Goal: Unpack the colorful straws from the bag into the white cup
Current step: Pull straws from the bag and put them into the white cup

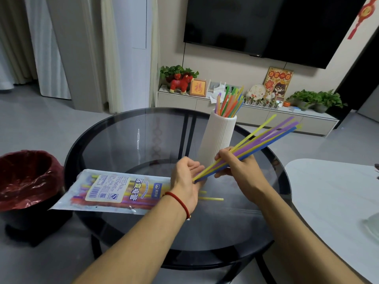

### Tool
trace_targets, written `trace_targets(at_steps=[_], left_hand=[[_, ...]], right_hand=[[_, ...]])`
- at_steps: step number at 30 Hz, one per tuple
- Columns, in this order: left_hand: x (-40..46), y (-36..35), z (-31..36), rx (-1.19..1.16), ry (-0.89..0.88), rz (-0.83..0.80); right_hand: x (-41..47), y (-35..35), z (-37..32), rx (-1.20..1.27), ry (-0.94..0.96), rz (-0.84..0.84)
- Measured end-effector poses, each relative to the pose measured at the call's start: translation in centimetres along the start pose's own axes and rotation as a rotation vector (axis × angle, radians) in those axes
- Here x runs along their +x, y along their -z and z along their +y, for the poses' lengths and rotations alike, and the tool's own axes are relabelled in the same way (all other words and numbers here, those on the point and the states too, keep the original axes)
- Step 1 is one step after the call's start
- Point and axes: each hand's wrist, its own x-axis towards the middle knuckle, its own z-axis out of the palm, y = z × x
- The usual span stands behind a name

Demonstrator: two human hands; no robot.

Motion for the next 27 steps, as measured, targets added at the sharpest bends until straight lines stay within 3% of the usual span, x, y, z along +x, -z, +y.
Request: trace_targets(at_steps=[3,6,11,14,19,23,27], left_hand=[[0.3,0.6,0.1,0.051,0.000,0.050],[-0.5,0.4,0.4,-0.040,0.123,-0.117],[-0.5,0.4,0.5,-0.122,0.128,-0.186],[-0.4,0.1,0.9,-0.133,0.072,-0.166],[0.2,1.0,2.2,-0.106,-0.022,-0.105],[0.2,1.2,2.6,-0.019,-0.069,-0.079],[0.2,1.5,2.8,0.046,-0.094,-0.068]], right_hand=[[-0.3,-0.1,-1.3,0.033,0.076,0.005],[-0.6,-0.8,-1.5,-0.032,0.074,-0.030],[-0.5,-0.6,-1.3,-0.073,0.035,-0.065],[0.3,0.4,-2.1,0.079,0.056,0.037],[5.6,3.7,-6.2,0.271,0.171,0.356],[9.1,4.2,-8.6,-0.144,0.284,0.429],[11.1,3.0,-9.4,-0.474,0.259,0.348]])
